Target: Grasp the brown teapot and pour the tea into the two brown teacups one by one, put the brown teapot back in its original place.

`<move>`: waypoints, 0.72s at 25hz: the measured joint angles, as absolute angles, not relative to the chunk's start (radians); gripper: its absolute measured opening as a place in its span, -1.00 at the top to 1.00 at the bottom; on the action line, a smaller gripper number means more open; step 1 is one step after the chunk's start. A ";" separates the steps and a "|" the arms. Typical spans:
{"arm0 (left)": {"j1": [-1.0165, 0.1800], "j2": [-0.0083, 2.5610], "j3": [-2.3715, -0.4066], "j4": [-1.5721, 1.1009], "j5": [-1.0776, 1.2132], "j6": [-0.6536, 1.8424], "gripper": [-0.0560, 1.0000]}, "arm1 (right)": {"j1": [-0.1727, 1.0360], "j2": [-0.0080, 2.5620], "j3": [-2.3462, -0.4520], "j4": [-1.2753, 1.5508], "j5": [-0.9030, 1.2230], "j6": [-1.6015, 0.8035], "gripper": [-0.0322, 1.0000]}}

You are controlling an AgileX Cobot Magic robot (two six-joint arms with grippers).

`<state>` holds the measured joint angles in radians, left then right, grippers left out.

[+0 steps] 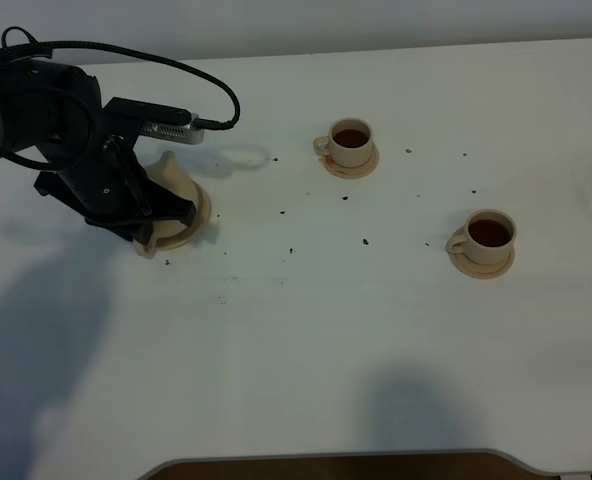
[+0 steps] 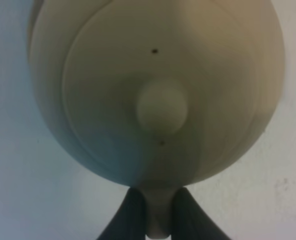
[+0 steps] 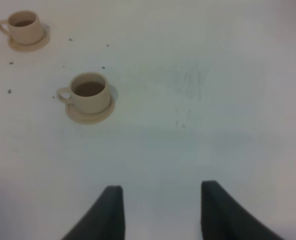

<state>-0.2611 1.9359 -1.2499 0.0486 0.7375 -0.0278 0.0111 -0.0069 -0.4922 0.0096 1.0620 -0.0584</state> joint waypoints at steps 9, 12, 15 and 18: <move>-0.251 1.936 -1.251 0.077 0.740 -0.045 0.41 | 0.011 -0.007 -0.492 0.010 1.062 -0.058 0.20; -0.251 1.936 -1.251 0.079 0.743 -0.045 0.27 | 0.011 -0.007 -0.492 0.010 1.062 -0.058 0.20; -0.251 1.928 -1.251 0.059 0.780 -0.027 0.19 | 0.011 -0.007 -0.492 0.010 1.062 -0.058 0.20; -0.251 1.887 -1.251 0.031 0.858 0.007 0.14 | 0.011 -0.007 -0.492 0.010 1.062 -0.058 0.20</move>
<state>-0.2508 1.8873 -1.2508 0.0312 0.8576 0.0073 0.0111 -0.0069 -0.4922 0.0096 1.0620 -0.0584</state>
